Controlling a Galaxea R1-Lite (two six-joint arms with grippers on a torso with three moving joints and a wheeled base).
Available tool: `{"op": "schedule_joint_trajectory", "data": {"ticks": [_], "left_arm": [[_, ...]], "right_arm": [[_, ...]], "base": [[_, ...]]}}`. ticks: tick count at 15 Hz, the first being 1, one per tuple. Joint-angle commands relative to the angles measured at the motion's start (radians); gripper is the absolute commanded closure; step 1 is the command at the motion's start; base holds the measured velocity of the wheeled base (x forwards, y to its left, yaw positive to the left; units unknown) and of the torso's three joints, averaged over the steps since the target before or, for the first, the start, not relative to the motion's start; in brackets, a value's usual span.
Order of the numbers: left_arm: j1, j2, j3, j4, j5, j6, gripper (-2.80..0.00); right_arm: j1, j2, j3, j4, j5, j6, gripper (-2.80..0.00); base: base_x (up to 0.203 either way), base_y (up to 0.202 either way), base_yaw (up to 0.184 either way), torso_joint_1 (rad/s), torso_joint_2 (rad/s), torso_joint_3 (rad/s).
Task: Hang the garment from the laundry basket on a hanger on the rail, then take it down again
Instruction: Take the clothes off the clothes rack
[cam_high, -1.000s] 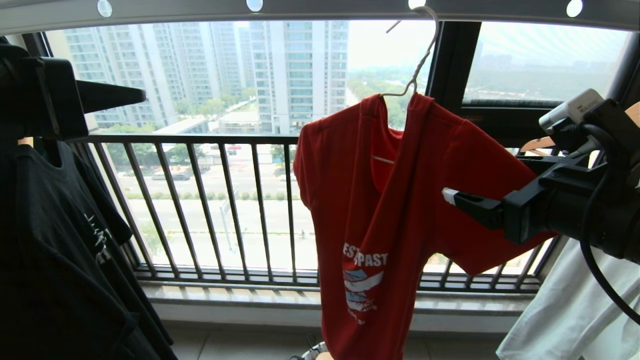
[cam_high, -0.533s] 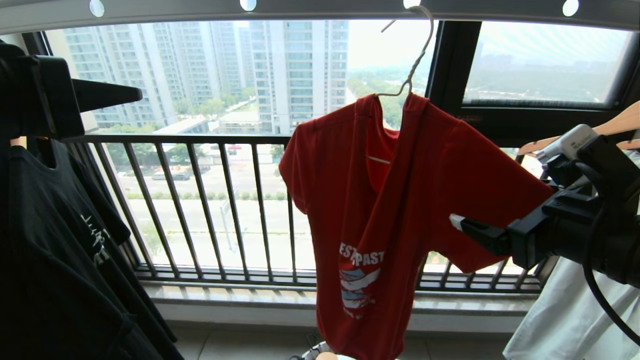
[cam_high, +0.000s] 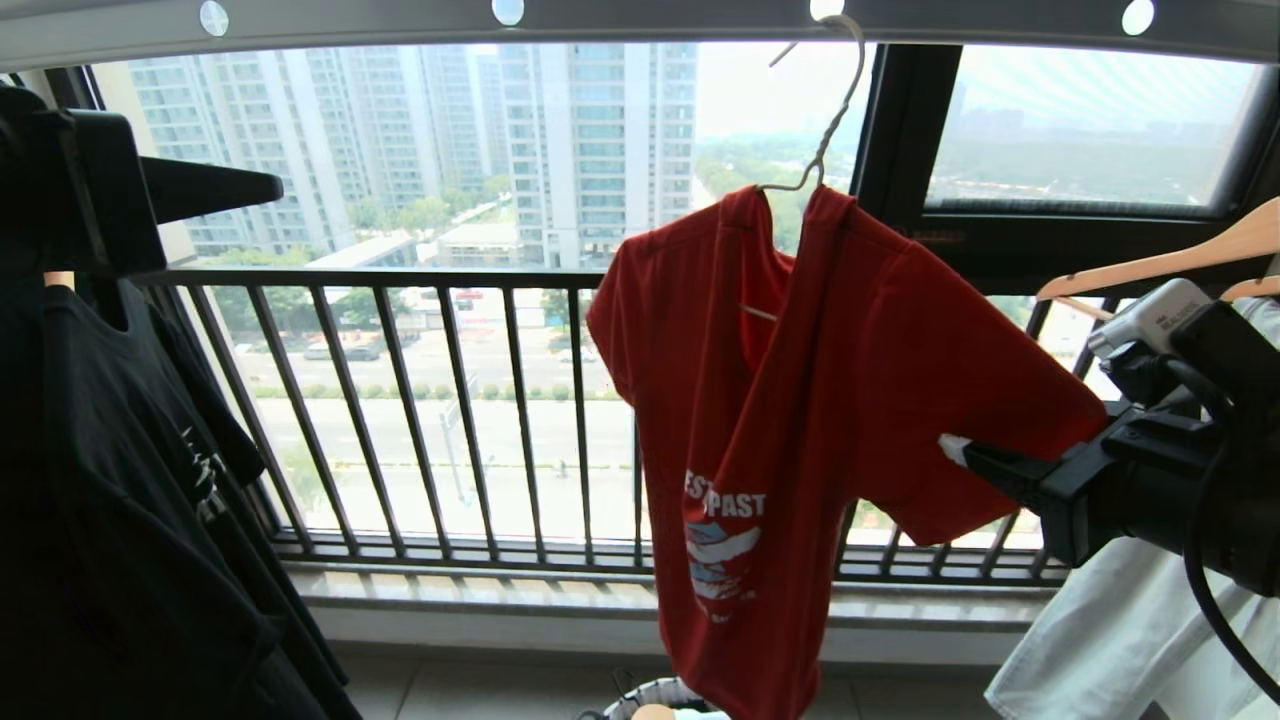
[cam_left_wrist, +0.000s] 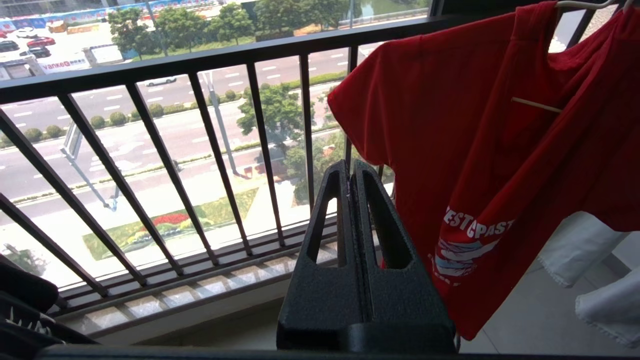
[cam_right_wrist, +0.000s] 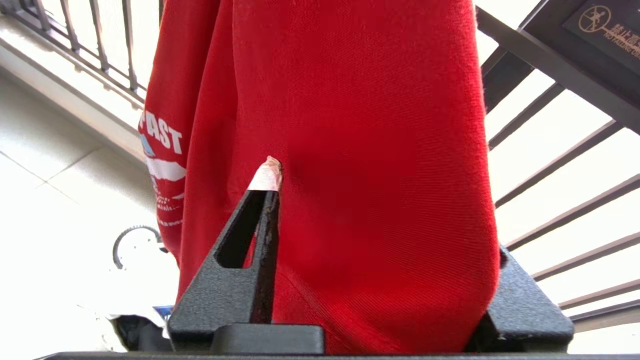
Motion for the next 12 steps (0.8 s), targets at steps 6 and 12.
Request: {"op": "schedule_joint_trajectory", "data": {"ticks": [6,12], "left_arm": [[0.000,0.001,0.000,0.002,-0.001,0.000,0.00],[-0.001,0.001,0.000,0.002,-0.001,0.000,0.00]], "right_arm": [[-0.007,-0.008,0.044,-0.002,-0.001,-0.003,0.00],[-0.011,-0.020,0.139,-0.005,-0.001,0.003,0.00]], "base": [[0.000,0.000,0.000,0.000,0.00,0.000],[0.000,0.000,0.000,0.000,0.00,0.000]]}}
